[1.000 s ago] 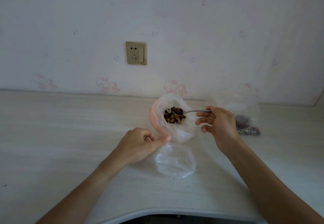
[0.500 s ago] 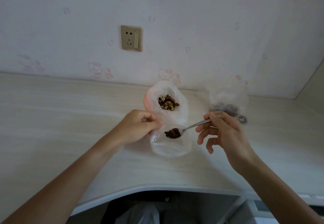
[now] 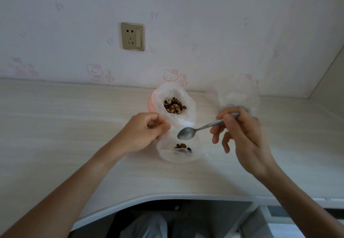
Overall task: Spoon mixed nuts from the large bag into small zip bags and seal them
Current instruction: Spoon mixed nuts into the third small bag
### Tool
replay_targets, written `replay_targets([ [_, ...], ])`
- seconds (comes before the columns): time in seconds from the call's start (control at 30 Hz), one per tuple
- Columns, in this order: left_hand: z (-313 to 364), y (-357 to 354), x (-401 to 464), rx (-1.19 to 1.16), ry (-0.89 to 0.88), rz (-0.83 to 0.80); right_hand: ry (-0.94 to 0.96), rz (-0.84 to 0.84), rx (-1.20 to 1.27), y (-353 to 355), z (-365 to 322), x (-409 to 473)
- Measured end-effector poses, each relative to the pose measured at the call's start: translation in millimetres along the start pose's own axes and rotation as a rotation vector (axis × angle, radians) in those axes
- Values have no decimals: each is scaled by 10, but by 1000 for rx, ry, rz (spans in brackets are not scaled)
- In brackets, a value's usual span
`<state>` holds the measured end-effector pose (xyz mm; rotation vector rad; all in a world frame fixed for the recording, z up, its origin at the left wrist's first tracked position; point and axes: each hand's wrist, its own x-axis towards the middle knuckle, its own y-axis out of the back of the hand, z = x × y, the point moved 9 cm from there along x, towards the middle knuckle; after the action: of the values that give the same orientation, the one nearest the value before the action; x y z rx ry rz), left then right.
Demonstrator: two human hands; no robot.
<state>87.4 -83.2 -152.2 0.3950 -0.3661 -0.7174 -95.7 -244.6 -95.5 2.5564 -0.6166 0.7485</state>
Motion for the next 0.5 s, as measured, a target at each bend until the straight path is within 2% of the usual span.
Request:
replay_targets([
  [0.17,-81,29,8,17,45,34,-352,255,328,114,472,217],
  [0.27,-174,169,43,-25,107,102,-511,336,390,90,778,389],
  [0.4,-411,484,140,-13,241,339,-614,330,302,62,1078,663],
  [0.5,-466,537,234,-41,293,410,-659,252,243,9,1218,778],
])
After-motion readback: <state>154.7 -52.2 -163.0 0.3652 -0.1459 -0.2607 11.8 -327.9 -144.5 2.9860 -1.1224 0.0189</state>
